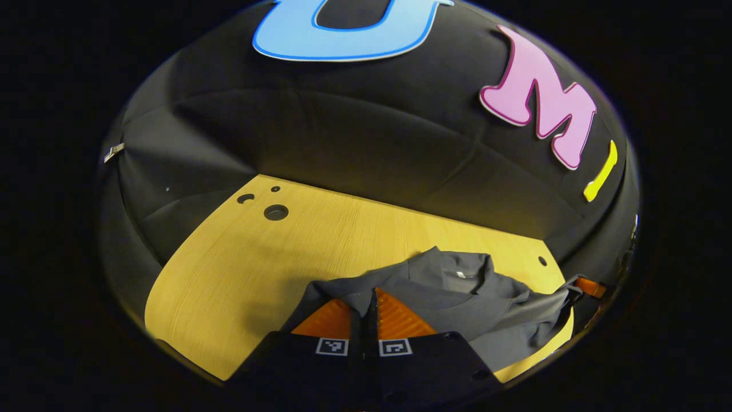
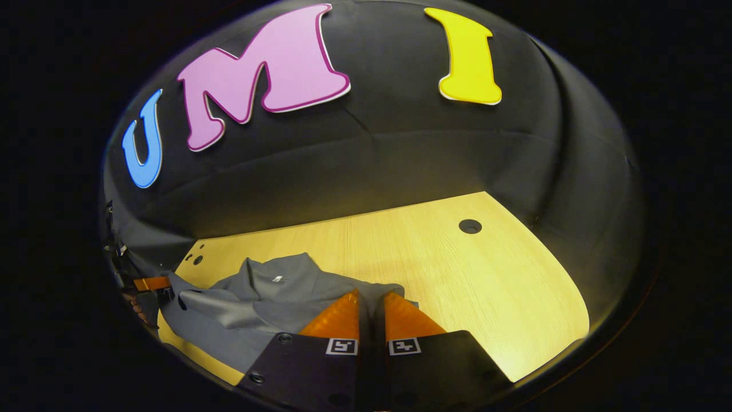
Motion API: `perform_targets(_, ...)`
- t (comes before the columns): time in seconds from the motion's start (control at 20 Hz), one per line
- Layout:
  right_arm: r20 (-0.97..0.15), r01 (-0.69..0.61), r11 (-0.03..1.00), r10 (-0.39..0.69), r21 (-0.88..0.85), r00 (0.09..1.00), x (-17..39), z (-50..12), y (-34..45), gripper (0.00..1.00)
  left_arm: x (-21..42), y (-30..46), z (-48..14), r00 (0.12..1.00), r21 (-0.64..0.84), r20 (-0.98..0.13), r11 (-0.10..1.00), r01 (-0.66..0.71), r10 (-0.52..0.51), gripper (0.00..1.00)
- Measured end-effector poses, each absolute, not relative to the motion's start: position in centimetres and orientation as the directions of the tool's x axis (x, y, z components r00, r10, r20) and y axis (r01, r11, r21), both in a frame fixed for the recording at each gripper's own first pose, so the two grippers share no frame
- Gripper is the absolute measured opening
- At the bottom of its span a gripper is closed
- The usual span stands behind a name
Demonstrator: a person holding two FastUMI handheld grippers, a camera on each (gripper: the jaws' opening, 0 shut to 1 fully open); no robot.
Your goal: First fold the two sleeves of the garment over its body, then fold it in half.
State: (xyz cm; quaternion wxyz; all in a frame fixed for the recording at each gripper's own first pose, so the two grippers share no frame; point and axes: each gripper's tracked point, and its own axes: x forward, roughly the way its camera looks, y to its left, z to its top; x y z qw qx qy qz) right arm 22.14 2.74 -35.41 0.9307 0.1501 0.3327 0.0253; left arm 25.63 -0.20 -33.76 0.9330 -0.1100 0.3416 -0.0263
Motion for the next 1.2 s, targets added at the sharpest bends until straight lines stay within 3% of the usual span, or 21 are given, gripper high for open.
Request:
perform_targets(0.45, -0.668, 0.031, 0.964, 0.159, 0.263, 0.727, 25.4, -43.3, 3.8, 0.05, 29.5, 0.2, -40.5, 0.732, -0.169, -0.677, 0.984, -0.055, -0.075, 0.05)
perform_targets(0.5, -0.674, 0.029, 0.967, 0.157, 0.255, 0.722, 25.6, -43.9, 3.9, 0.05, 29.7, 0.2, -41.2, 0.725, -0.154, -0.685, 0.987, -0.052, -0.068, 0.09)
perform_targets(0.55, -0.686, 0.028, 0.969, 0.153, 0.246, 0.712, 25.6, -44.7, 4.0, 0.05, 29.7, 0.3, -41.7, 0.719, -0.144, -0.692, 0.988, -0.049, -0.065, 0.05)
perform_targets(1.05, -0.726, 0.0, 0.983, 0.138, 0.186, 0.674, 25.5, -47.8, 4.8, 0.05, 29.7, 0.3, -44.5, 0.684, -0.098, -0.728, 0.995, -0.033, -0.049, 0.06)
perform_targets(1.15, -0.732, 0.008, 0.985, 0.121, 0.171, 0.67, 25.4, -47.9, 4.6, 0.07, 29.7, 0.1, -44.4, 0.683, -0.085, -0.729, 0.996, -0.025, -0.045, 0.06)
perform_targets(1.2, -0.73, 0.007, 0.984, 0.126, 0.176, 0.672, 25.3, -47.7, 4.5, 0.14, 29.6, -0.1, -44.0, 0.687, -0.092, -0.725, 0.995, -0.021, -0.052, 0.06)
